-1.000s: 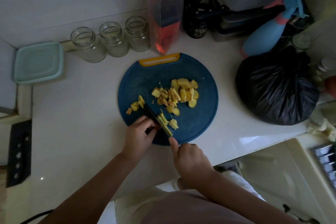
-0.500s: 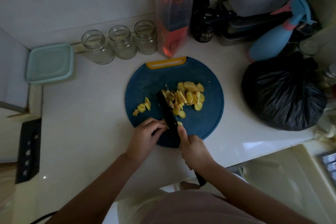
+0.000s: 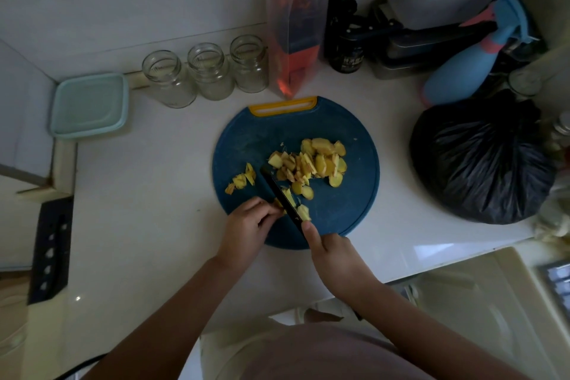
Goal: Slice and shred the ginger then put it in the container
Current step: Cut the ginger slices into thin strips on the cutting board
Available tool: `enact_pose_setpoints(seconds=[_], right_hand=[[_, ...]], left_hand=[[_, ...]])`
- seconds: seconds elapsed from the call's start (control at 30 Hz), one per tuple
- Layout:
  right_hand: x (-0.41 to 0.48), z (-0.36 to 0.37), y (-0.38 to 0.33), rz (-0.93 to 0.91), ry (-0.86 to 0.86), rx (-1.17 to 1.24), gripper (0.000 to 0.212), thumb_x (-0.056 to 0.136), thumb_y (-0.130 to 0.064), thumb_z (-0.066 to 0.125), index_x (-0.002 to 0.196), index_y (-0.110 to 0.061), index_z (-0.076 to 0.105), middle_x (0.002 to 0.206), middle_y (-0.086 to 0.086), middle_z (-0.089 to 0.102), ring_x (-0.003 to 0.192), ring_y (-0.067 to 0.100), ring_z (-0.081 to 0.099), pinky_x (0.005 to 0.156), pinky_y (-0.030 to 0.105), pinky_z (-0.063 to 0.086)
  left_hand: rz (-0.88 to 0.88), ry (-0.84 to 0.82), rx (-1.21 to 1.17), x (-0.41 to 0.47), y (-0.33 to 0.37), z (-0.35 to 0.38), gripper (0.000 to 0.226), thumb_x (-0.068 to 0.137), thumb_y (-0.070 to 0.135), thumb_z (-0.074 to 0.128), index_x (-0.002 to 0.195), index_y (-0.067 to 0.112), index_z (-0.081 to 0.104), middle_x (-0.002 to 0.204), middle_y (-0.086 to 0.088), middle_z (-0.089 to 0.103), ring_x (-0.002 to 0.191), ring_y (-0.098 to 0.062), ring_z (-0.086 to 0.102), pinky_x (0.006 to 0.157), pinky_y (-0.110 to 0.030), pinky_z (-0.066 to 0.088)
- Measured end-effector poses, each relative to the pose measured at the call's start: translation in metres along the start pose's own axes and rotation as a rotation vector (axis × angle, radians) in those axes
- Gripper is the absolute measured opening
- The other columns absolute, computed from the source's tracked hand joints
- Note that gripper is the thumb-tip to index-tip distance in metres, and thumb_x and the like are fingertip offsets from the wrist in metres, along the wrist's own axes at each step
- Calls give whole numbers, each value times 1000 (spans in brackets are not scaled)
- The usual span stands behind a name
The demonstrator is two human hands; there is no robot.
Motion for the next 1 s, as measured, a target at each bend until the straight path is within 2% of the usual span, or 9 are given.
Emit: enact_pose_setpoints(seconds=[0.23,0.33,0.43,0.57,0.63,0.73,0.77,0.87,1.0], right_hand=[[5,-1,-3,69,-95,55,54,100,-55,25,64,-17,39,59,2,41,50,12,39,50,22,33],[7,-1,-7,40,-77,42,53,101,-53,24,65,-17,38,60,2,40,50,11,38,51,22,32],[7,8,-7,19,-29,-71,54,101,-53,21,63,-18,37,63,1,42,58,16,43,61,30,39],[9,19,-5,49,36,-74,58,98,-59,22,67,-16,45,69,8,53,77,27,60,74,37,48],[13,21,-5,37,28,-92,57,99,-57,22,76,-13,50,71,7,51,83,30,61,72,36,45],[17,22,-6,30,9,-97,54,102,-50,17,100,-9,52,70,5,43,78,29,55,68,36,41],[17,22,-6,42,11,-99,56,101,-52,17,98,-9,53,71,6,45,78,29,56,67,36,41],[16,23,-7,81,57,-90,59,99,-59,20,73,-14,47,74,10,52,83,32,61,70,36,45],[22,25,-21,61,91,-9,59,98,-60,23,69,-15,45,78,12,56,87,34,63,73,38,46]], left_hand=[[26,-10,8,-1,-6,2,4,79,8,70,79,6,72,75,-1,64,69,-5,57,63,-15,46],[24,-9,10,0,-6,2,12,83,15,66,79,6,72,75,0,64,70,-5,58,65,-11,45],[30,6,24,-1,-5,2,20,86,20,58,76,6,70,73,-1,63,70,-4,54,67,-7,39],[25,30,55,-3,-5,3,22,86,17,55,73,5,68,71,-3,61,69,-8,52,62,-14,39],[13,45,54,-4,-4,3,22,85,17,54,72,4,67,71,-4,61,68,-8,51,61,-15,40],[-4,58,27,-5,-2,3,22,84,16,53,72,3,67,70,-4,61,69,-7,51,63,-12,38],[-12,57,18,-5,-1,3,21,84,16,54,72,4,66,71,-4,61,69,-6,51,63,-11,38],[-47,65,-7,-7,-1,4,16,83,12,57,72,4,65,72,-3,61,69,-5,51,62,-11,39],[-65,61,-6,-8,-1,6,11,82,9,61,73,4,66,72,-3,62,70,-5,51,64,-7,36]])
Point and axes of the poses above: each hand's wrist, its own x-axis towards the middle knuckle, its own z-axis out of the palm, y = z × x, the point moved 2 cm from there along x, towards the middle knuckle
